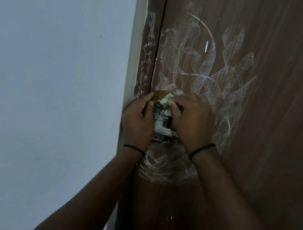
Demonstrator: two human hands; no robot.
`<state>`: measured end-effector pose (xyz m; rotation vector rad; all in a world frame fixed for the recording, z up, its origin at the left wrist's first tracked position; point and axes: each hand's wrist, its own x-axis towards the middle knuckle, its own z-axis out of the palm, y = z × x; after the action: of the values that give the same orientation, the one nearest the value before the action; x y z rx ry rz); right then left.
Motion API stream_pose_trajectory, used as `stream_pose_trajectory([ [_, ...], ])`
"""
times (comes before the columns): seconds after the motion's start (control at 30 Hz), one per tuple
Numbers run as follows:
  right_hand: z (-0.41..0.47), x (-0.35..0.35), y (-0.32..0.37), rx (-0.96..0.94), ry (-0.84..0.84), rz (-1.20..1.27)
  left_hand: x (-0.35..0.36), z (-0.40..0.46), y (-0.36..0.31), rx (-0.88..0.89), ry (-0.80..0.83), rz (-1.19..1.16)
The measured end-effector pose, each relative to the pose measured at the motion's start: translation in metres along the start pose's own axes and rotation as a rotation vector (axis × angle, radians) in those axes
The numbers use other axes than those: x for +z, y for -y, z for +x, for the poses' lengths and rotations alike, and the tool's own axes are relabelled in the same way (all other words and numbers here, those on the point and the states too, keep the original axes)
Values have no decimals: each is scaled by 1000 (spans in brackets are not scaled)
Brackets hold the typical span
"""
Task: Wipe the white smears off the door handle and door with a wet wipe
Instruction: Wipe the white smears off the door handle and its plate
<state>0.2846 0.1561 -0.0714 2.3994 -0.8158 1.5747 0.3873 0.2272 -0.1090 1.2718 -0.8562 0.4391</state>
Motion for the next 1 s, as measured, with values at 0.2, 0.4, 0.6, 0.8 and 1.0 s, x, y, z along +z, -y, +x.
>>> stream_pose_trajectory([
  [0.2, 6, 5, 15, -117, 50, 89, 4, -2, 0, 123, -70, 81],
  [0.4, 0, 0, 2, 98, -18, 37, 1, 0, -2, 95, -36, 80],
  [0.6, -2, -6, 10, 246, 100, 103, 5, -4, 2, -31, -25, -8],
  [0.8, -7, -6, 6, 344, 273, 155, 7, -6, 4, -82, -45, -52],
  [1.0, -6, -3, 8, 281, 184, 129, 6, -7, 2, -66, -45, -54],
])
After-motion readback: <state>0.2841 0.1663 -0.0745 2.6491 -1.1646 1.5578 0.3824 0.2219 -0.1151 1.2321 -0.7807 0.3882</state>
